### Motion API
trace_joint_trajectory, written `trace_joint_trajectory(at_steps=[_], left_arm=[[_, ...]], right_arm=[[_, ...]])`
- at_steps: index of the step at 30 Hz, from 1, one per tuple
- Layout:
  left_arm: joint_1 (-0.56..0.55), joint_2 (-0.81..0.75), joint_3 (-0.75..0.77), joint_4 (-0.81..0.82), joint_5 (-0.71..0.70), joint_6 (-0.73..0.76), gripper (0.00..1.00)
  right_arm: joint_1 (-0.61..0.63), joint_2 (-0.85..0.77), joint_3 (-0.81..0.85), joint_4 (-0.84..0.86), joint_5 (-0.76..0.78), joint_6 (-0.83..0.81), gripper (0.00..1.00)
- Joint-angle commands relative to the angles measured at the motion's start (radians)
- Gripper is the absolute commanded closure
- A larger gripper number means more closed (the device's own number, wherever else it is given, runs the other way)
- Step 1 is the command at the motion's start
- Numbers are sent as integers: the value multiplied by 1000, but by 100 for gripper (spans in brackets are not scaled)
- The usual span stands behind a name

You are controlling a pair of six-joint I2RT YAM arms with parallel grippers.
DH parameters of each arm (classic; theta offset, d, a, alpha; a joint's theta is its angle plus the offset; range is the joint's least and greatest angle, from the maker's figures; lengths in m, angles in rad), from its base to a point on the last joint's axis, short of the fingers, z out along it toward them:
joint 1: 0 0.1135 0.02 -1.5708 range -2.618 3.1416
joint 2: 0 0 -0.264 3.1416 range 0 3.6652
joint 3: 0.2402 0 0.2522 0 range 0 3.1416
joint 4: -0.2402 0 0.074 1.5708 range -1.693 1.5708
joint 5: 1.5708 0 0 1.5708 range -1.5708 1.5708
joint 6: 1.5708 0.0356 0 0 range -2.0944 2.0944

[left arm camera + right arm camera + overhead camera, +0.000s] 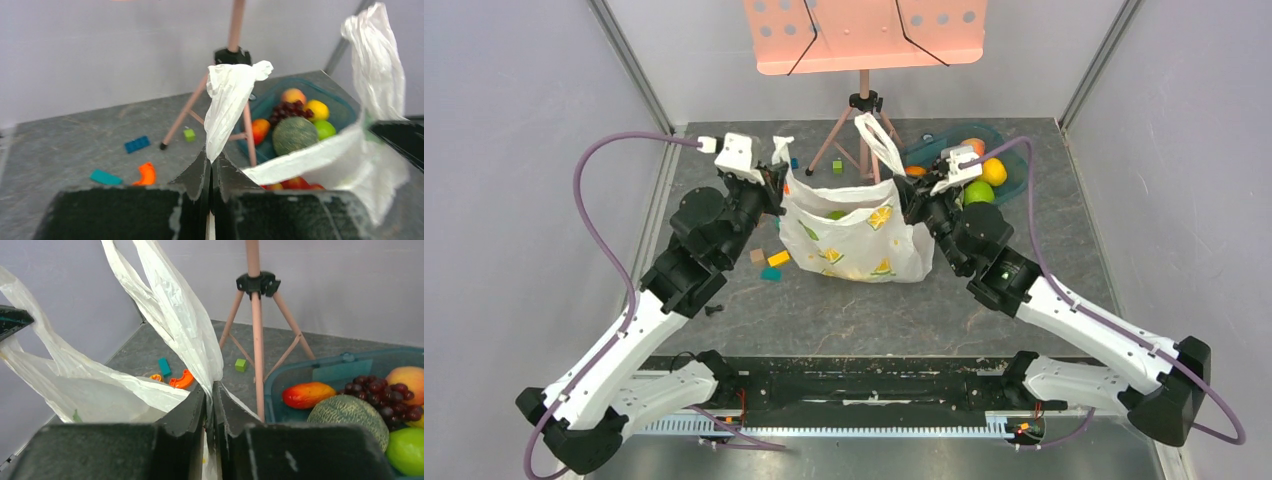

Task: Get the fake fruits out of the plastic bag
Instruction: Untie the plastic bag at the center of the board.

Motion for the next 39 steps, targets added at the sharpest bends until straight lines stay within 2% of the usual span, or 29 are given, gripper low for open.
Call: trace_joint_trajectory(at_steps=[1,3,7,8,10,12,15,19,20,25,27,33,39], left_arm=[[3,-53,-112,90,148,-143,98],[3,-81,-184,110,174,-177,98],[3,-120,-252,110,194,-211,98],[3,-129,-259,108,193,-216,98],[3,-141,-263,101,192,-218,98],[3,-145,-257,85,186,-218,98],[3,-158,-256,77,164,-231,98],[3,-171,-266,77,135,-251,98],[2,-173,-269,79,135,-255,98],[3,-209,-330,138,135,-277,98],[2,-225,-345,147,131,-284,98],[2,-266,-375,134,124,-291,98],[3,-303,-414,132,130,-314,98]], right_arm=[[-4,-51,-115,89,43,66,85],[-4,-82,-195,119,5,53,73],[-4,-125,-270,124,-62,-7,36],[-4,-132,-274,115,-75,-24,29],[-4,-146,-272,91,-102,-50,19],[-4,-157,-251,60,-151,-73,17],[-4,-161,-193,4,-235,-93,24],[8,-97,-39,-154,-328,-58,49],[21,-77,-12,-184,-338,-48,53],[231,24,83,-252,-190,-53,59],[278,66,113,-265,-142,-17,65],[294,141,97,-194,-86,84,77],[293,257,147,-188,-60,105,79]])
